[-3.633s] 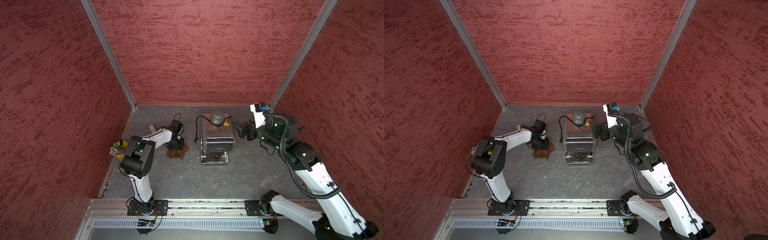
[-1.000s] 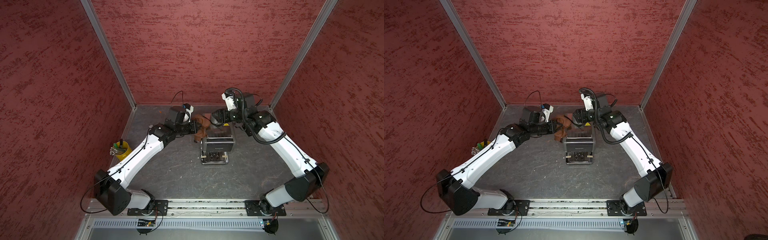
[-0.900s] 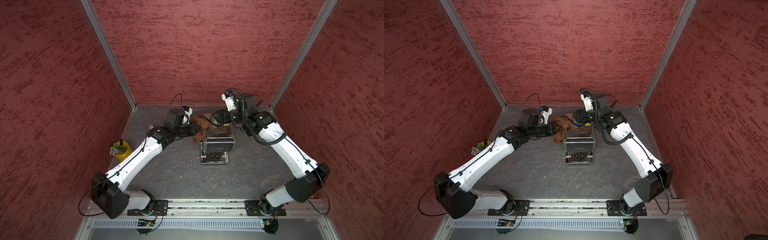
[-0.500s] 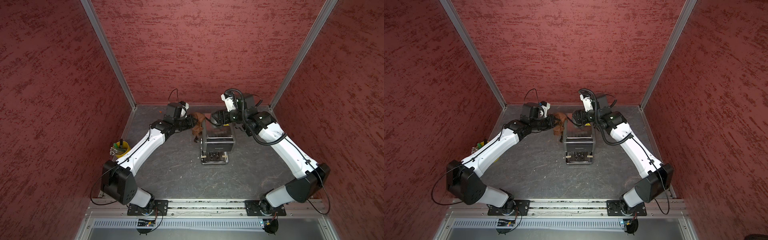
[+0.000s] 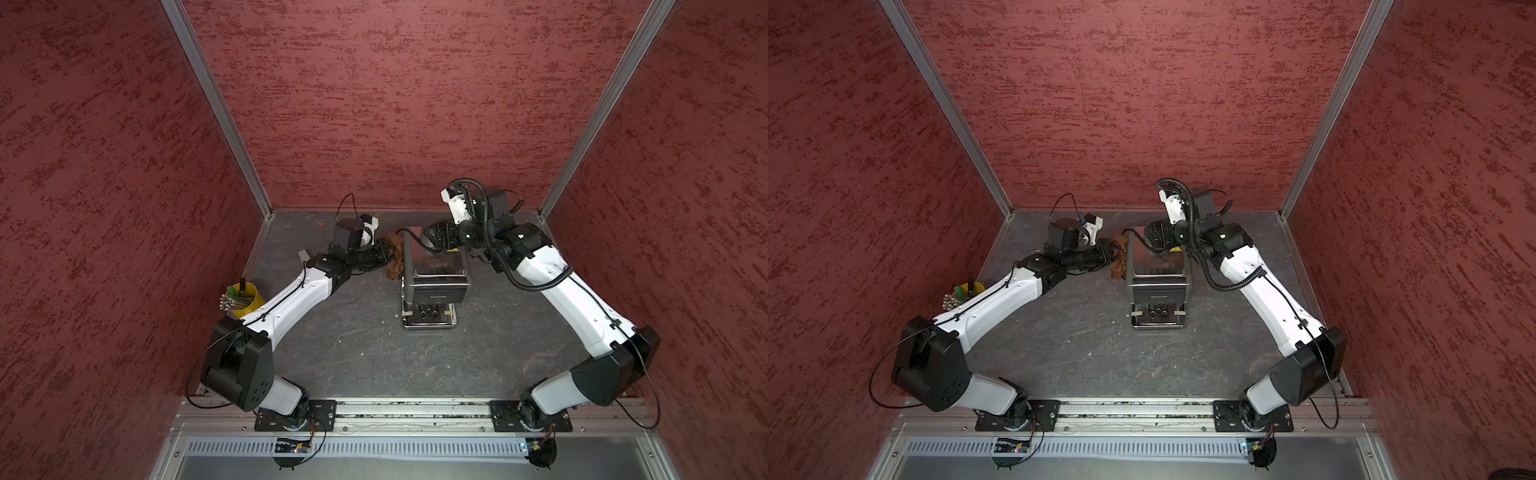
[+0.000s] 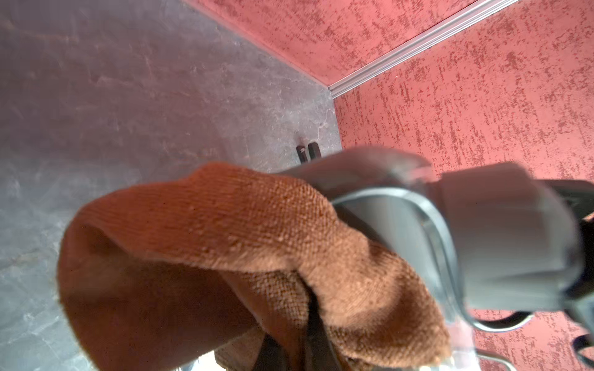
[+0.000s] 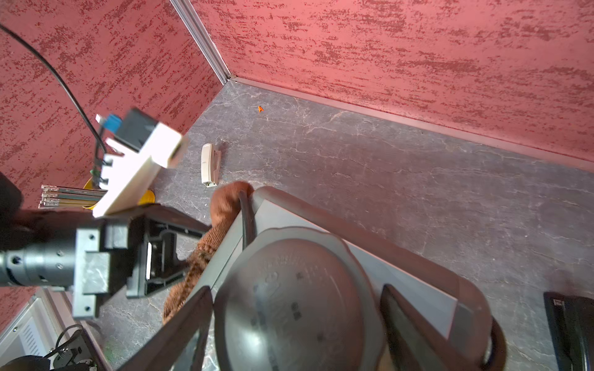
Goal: Wipe the surface of a coffee machine
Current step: Wipe the dirt from the surface of the coffee machine.
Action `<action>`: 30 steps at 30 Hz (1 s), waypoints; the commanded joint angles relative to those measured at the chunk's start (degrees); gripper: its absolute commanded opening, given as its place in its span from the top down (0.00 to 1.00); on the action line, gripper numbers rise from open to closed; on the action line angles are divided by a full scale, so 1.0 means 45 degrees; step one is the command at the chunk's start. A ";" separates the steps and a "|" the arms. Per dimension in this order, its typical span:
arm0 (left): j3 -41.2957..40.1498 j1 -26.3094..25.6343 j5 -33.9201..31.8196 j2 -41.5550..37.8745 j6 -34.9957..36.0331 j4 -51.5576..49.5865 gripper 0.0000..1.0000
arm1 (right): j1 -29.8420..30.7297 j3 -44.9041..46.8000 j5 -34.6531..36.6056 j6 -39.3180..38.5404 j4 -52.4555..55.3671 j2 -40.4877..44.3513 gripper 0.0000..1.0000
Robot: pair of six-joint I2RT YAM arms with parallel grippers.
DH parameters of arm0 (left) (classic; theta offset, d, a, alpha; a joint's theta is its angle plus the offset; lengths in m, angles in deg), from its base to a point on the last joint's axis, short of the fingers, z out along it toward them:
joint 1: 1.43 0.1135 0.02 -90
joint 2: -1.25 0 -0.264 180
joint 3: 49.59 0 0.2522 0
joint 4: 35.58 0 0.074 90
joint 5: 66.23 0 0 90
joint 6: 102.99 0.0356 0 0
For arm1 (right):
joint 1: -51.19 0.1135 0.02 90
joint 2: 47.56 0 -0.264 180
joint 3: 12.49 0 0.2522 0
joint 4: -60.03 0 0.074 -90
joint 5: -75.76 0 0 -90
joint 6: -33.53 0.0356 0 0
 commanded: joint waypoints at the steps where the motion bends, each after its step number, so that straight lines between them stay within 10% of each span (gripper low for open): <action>1: -0.0692 -0.0419 0.0989 0.0107 -0.0250 0.1003 1.00 | 0.0142 0.0450 -0.0105 0.0066 0.0560 0.0002 0.20; 18: 0.1021 -0.0277 0.0871 0.2406 0.0331 0.1139 1.00 | 0.0146 0.0362 -0.0027 0.0251 0.0599 -0.0105 0.20; 30: -0.2954 -0.0760 0.0416 0.2083 -0.0651 0.3664 1.00 | 0.0161 0.0497 -0.0017 0.0240 0.0781 -0.0110 0.20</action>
